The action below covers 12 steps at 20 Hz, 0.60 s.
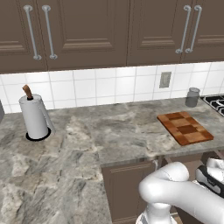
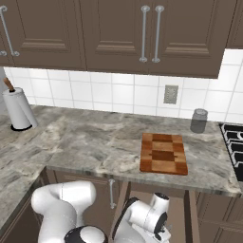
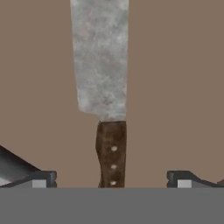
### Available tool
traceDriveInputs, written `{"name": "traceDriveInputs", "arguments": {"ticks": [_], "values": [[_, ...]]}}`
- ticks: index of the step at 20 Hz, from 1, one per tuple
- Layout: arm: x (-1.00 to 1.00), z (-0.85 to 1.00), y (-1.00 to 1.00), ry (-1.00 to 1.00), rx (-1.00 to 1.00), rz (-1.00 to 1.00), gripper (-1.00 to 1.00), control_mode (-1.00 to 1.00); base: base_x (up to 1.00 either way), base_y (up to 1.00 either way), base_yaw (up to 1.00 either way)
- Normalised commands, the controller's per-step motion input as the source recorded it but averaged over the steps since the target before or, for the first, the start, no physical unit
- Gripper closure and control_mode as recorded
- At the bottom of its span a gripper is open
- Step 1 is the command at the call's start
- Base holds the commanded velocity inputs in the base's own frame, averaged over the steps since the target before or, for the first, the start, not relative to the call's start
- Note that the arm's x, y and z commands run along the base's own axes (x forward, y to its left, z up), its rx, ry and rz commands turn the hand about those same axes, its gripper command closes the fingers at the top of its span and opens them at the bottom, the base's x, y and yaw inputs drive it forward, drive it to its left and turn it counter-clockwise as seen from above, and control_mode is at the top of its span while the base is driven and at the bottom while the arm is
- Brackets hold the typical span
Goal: Open the drawer on the right and place the cutting tools on the cutting board.
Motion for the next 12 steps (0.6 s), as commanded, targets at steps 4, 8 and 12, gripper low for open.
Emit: {"name": "traceDriveInputs", "arguments": {"ticks": [4,8,12], "values": [[-0.04,-0.24,-0.04,0.00,0.03,0.07,-1.00,-1.00,0.00,0.00,0.00],[-0.01,-0.26,-0.06,0.00,0.03,0.07,-1.00,-1.00,0.00,0.00,0.00],[-0.04,-0.24,-0.06,0.00,0.04,0.08,-1.00,-1.00,0.00,0.00,0.00]]}}
